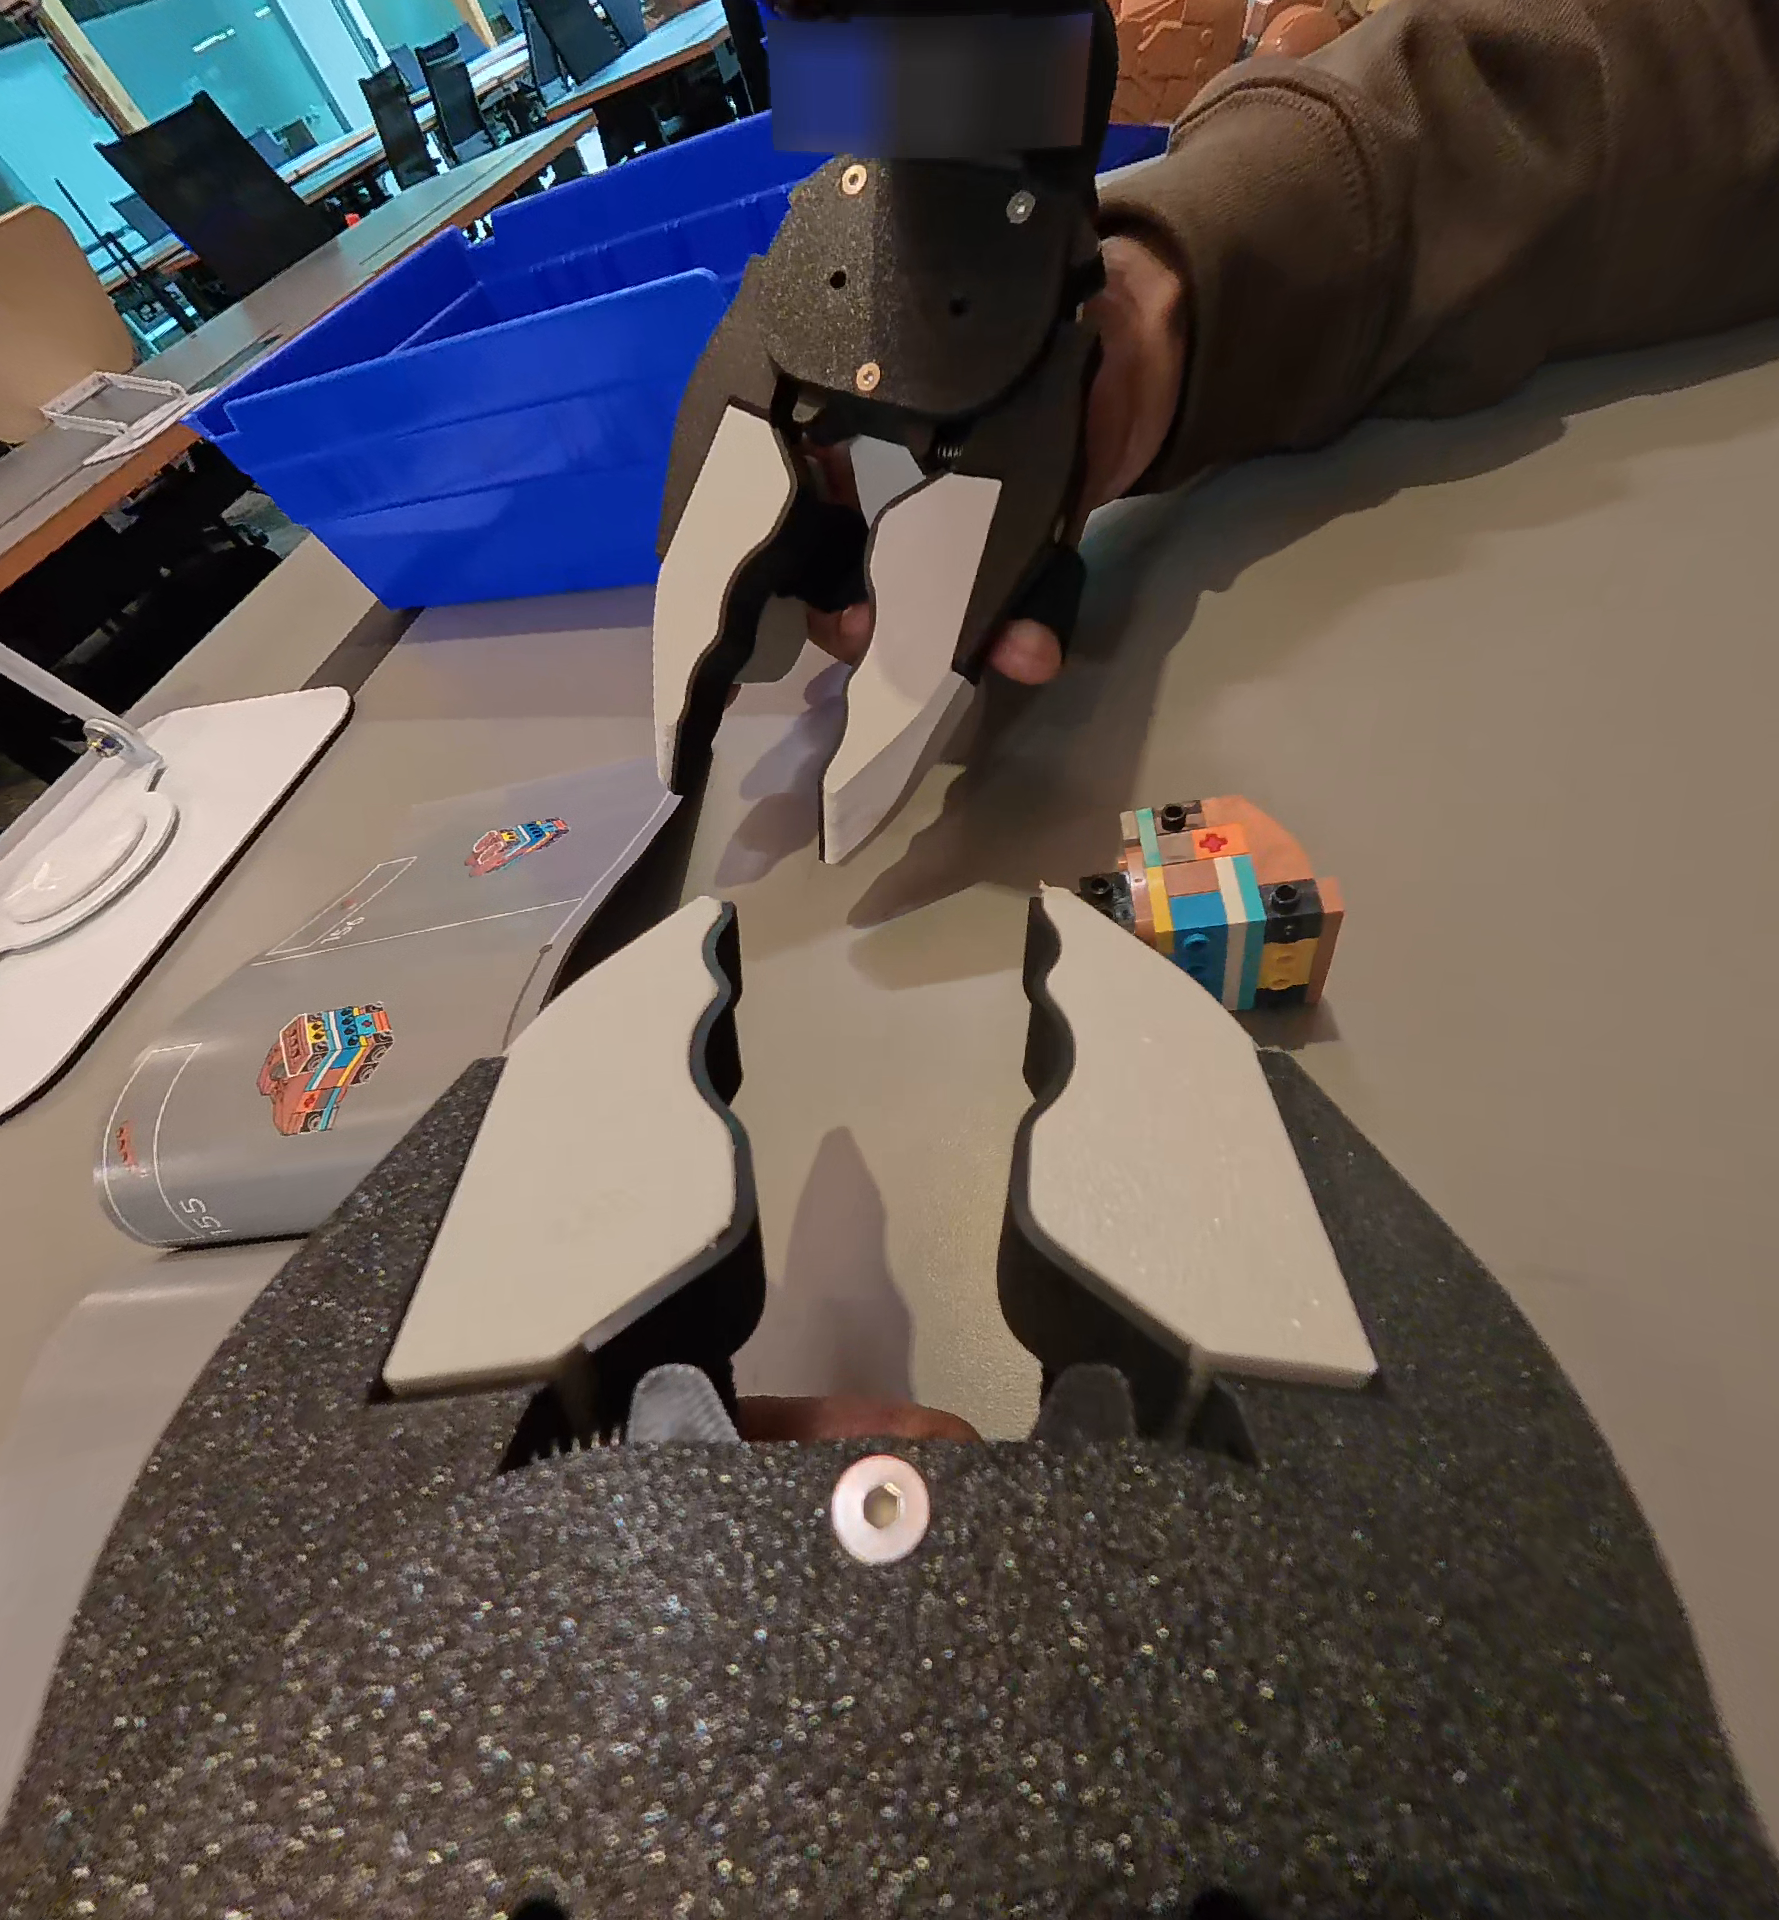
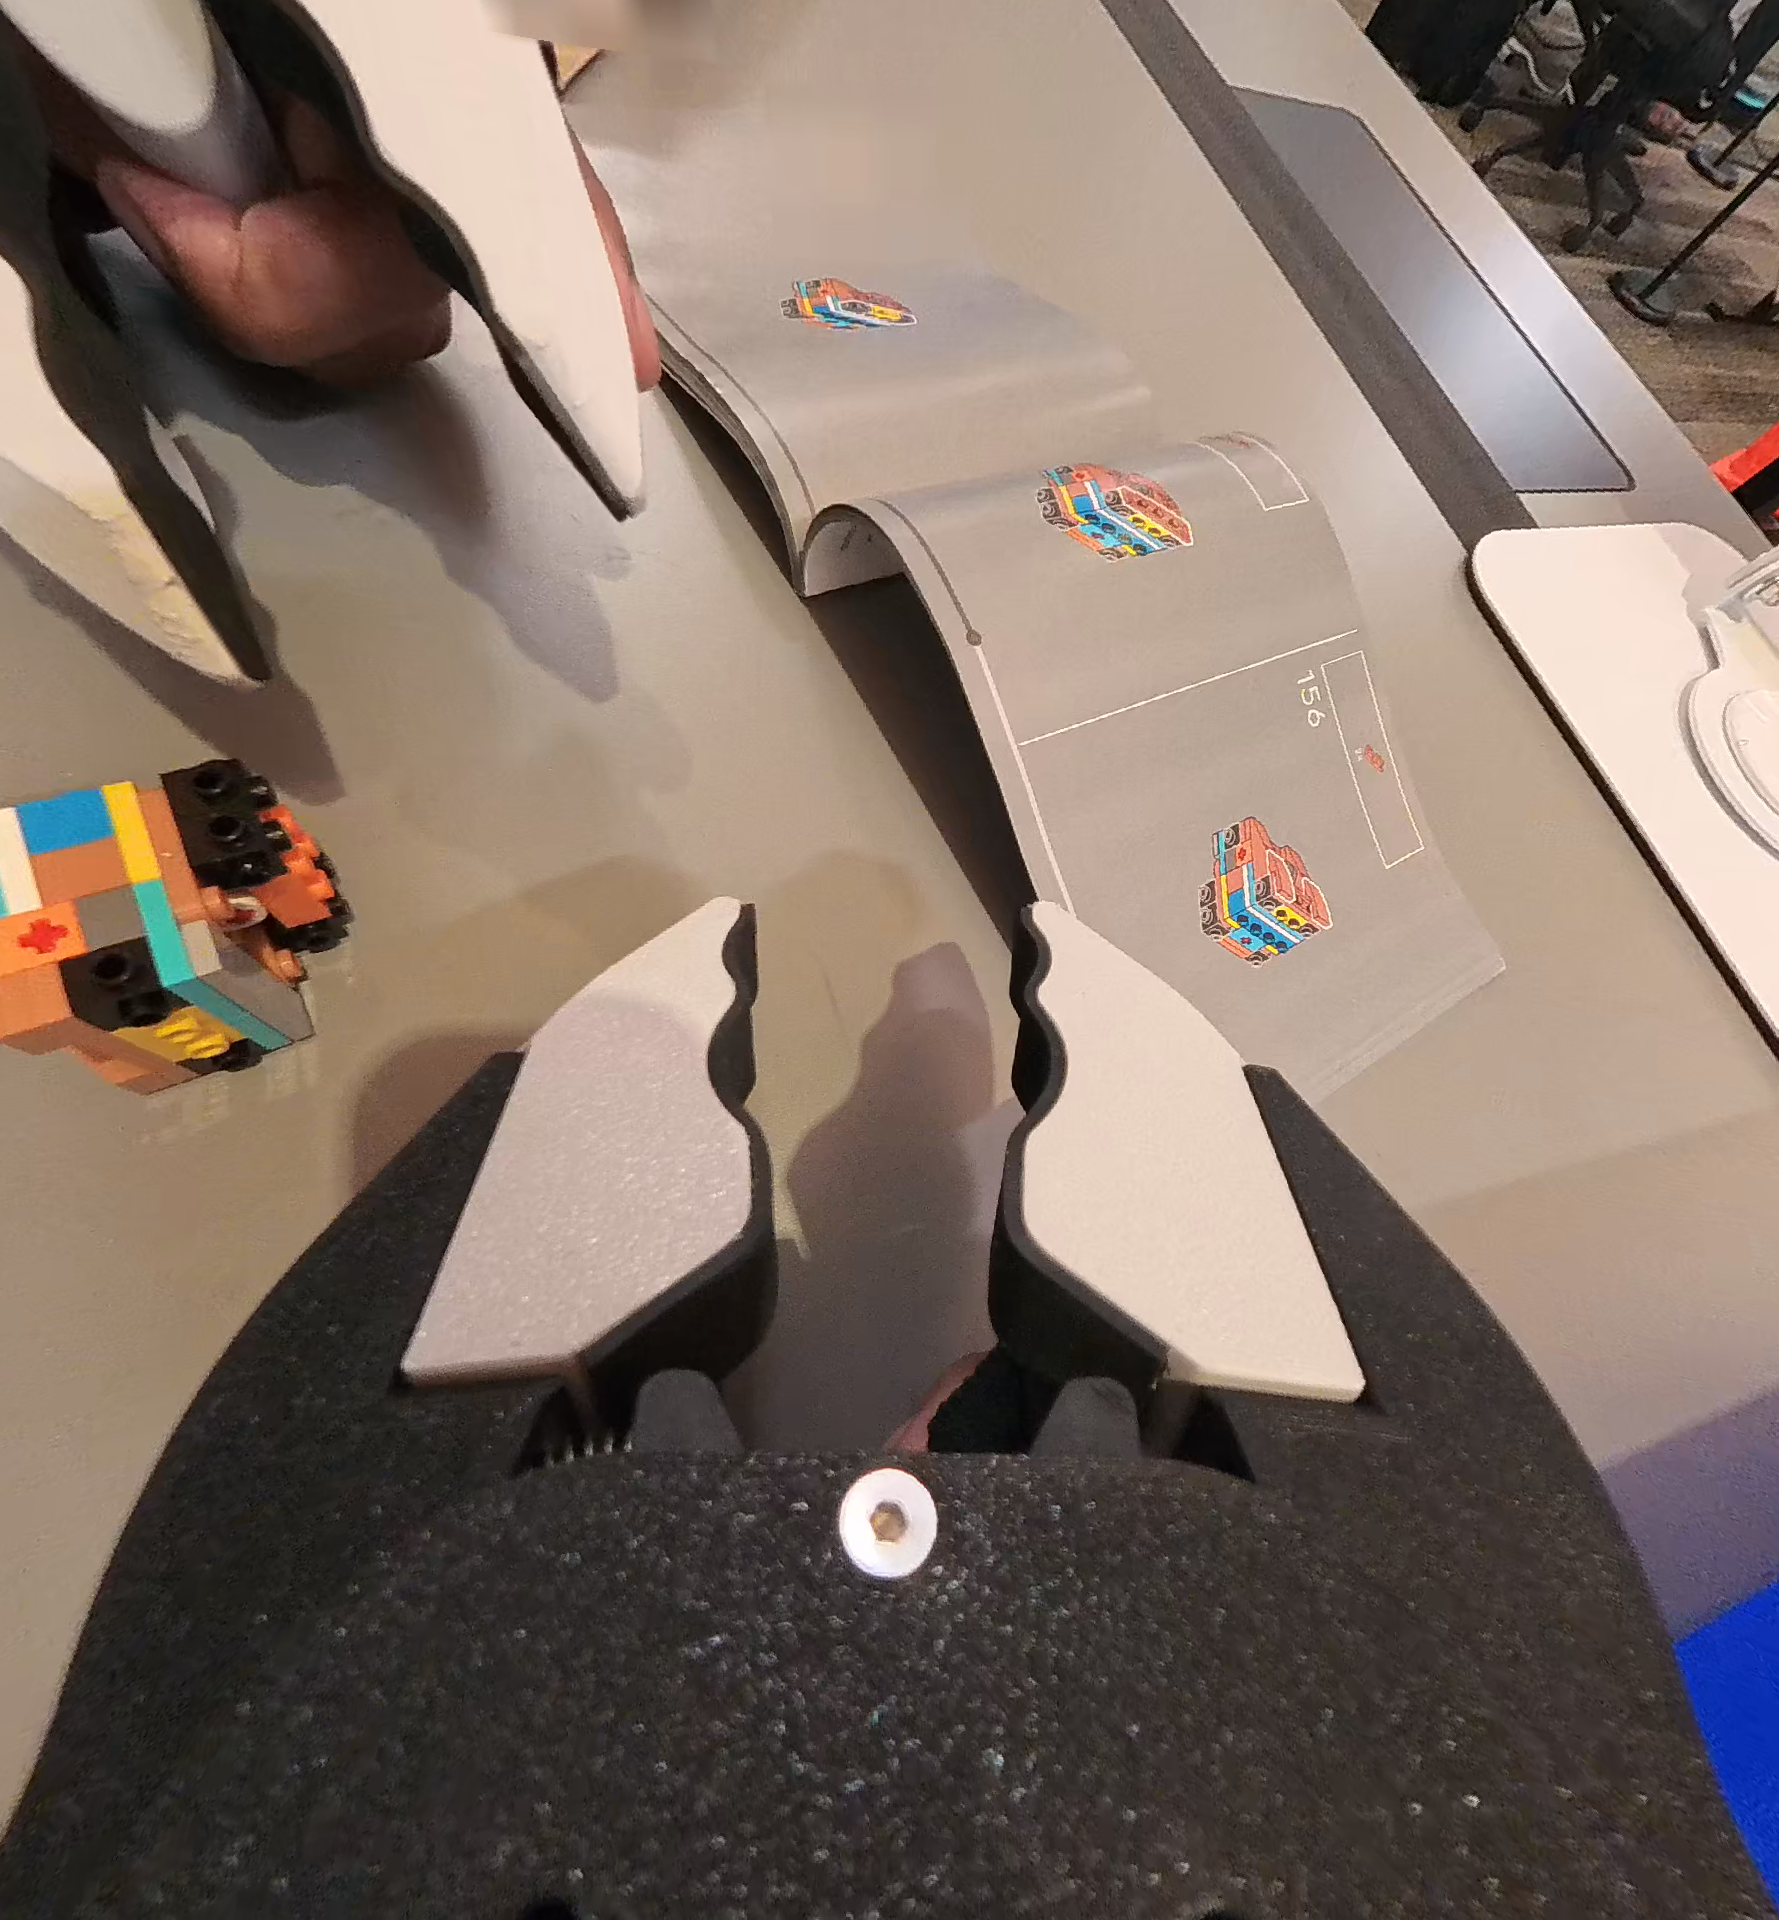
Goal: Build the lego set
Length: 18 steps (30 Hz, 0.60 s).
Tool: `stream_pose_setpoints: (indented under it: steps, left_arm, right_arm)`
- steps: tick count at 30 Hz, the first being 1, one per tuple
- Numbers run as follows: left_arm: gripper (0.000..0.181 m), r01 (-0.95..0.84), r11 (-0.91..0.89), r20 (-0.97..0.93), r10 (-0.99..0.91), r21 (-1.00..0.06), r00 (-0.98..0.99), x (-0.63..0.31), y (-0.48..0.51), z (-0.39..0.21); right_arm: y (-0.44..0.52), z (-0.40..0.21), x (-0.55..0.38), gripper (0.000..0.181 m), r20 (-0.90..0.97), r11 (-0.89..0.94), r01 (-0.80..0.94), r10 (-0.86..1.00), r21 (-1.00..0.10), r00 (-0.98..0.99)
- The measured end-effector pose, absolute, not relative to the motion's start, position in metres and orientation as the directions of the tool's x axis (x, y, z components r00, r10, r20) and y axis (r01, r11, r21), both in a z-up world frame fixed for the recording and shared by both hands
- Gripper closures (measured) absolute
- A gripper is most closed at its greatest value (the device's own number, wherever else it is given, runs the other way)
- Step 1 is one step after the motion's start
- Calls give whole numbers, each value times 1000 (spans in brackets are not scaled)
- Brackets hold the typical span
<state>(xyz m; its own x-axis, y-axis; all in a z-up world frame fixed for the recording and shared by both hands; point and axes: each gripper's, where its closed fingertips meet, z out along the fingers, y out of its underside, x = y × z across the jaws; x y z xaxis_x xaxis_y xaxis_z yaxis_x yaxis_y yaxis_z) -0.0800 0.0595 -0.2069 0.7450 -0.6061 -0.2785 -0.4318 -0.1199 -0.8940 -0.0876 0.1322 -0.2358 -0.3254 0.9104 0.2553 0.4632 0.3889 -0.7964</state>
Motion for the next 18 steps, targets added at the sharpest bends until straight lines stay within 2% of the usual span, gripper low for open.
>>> stream_pose_setpoints:
  steps: [18]
  left_arm:
    - [129, -449, -118, -303, -586, -886, 751, -83, 62, -209]
  right_arm:
    - [132, -238, -88, 136, 273, 406, 465, 904, -786, -328]
